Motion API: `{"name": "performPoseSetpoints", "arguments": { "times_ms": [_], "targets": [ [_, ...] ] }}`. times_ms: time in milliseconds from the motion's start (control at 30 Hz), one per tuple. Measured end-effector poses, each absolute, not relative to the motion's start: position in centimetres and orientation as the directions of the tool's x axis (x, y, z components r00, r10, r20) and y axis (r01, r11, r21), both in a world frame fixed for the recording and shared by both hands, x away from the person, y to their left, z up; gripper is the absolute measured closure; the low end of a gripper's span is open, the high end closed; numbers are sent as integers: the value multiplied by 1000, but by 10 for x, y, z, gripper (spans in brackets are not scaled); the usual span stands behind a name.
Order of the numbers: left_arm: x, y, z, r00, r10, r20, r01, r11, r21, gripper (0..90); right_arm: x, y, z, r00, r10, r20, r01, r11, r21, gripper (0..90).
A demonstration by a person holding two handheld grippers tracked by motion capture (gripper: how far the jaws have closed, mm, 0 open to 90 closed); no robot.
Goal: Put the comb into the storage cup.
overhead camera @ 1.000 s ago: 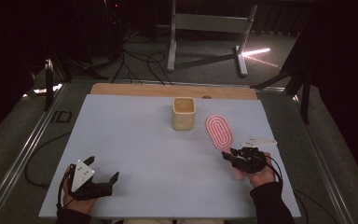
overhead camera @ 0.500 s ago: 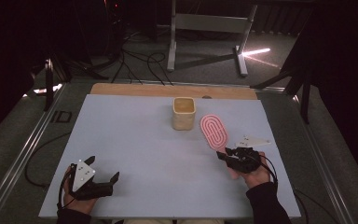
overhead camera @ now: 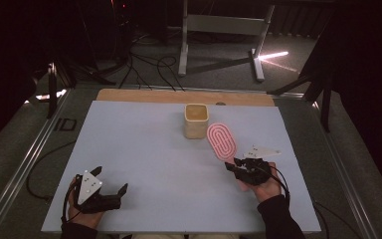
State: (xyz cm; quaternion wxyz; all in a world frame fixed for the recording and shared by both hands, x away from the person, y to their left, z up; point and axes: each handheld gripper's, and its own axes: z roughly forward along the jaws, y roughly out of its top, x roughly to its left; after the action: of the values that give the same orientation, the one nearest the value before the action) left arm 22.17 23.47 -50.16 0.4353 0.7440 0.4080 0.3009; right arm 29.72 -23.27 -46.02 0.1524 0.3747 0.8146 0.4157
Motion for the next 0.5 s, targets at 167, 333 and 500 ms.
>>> {"name": "performPoseSetpoints", "arguments": {
  "times_ms": [167, 333, 500],
  "targets": [
    [222, 235, -502, 487, 868, 92, 346, -288, 893, 3, 296, -228, -460, -673, 738, 60, 478, 371, 797, 704],
    [221, 234, -502, 491, 867, 90, 345, -288, 893, 3, 296, -223, -461, -672, 738, 65, 479, 365, 798, 704],
    [222, 233, -502, 498, 863, 85, 347, -289, 892, 2, 296, -215, -464, -682, 729, 58, 475, 381, 793, 704]
  ]
}}
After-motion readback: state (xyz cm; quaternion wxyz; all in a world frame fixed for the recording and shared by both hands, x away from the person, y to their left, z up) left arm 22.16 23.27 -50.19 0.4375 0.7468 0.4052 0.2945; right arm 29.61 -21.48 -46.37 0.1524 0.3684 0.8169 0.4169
